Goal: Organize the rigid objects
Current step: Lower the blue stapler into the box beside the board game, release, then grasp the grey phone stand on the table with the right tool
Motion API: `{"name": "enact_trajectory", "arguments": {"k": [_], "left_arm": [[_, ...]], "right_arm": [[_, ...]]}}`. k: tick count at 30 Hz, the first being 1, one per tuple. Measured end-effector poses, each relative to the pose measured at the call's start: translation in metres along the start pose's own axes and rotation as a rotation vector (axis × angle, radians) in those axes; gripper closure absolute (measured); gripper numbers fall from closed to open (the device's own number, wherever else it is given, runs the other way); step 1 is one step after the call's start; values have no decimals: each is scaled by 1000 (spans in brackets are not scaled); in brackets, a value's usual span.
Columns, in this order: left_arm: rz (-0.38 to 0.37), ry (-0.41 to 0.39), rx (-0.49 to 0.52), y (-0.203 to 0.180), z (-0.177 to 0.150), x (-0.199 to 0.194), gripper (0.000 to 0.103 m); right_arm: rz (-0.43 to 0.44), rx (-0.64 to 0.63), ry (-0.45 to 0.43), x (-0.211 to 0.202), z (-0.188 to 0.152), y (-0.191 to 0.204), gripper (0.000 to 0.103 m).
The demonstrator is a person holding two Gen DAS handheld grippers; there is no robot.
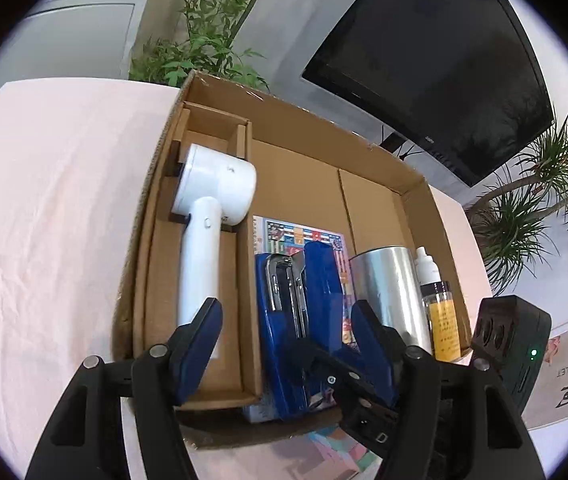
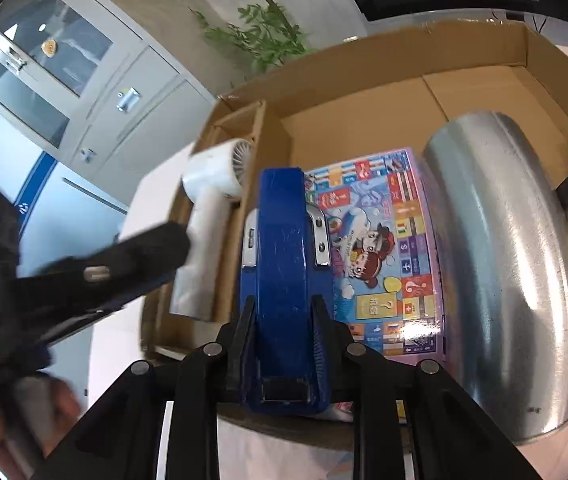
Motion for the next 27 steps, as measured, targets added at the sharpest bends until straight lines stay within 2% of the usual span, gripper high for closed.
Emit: {"name": "enact_trajectory", "arguments": {"k": [6,11,13,14,15,17,19,22,24,27], "left_arm": [[9,-31,-16,13,-10,-19,37],[56,-85,28,14,-22,-40,37],[87,-129,59,11,-29,-51,37],[106,-151,80,9,-32,-56,37],[130,-171,103,7,-38,-63,29],[175,-203,143,4,-56,-72,18],[159,-211,158,-2,-84,-74,18],[113,-135,122,-9,-130,-57,18],[61,-89,102,-19,-154,-45,18],[-36,-28,79,-39,-184,-28,18]], "right_arm": [[-36,-50,-4,8,-8,15,74],[-34,-57,-3,6,-11,16,74],[-45,-116,-64,-10,-13,20,71],[-78,-172,-130,-28,-15,22,57],[-94,-211,-184,-44,-18,23,28],[-114,-287,-317,-88,-31,19,0],[-134,-341,-382,-119,-49,7,1],[-139,-403,-333,-141,-93,-24,1],[-160,-431,-230,-138,-131,-47,1],[-143,-393,-100,-128,-175,-72,1]]}}
Point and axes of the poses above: each gripper's, at about its wrist camera, not at the fingertips, and x roughly the way its jaws point, y to its left, z to its top, the point moved 7 cm from there along x, roughly the way its jaws point, and after that the axes turned 4 degrees about x, right-handed, at the moved point
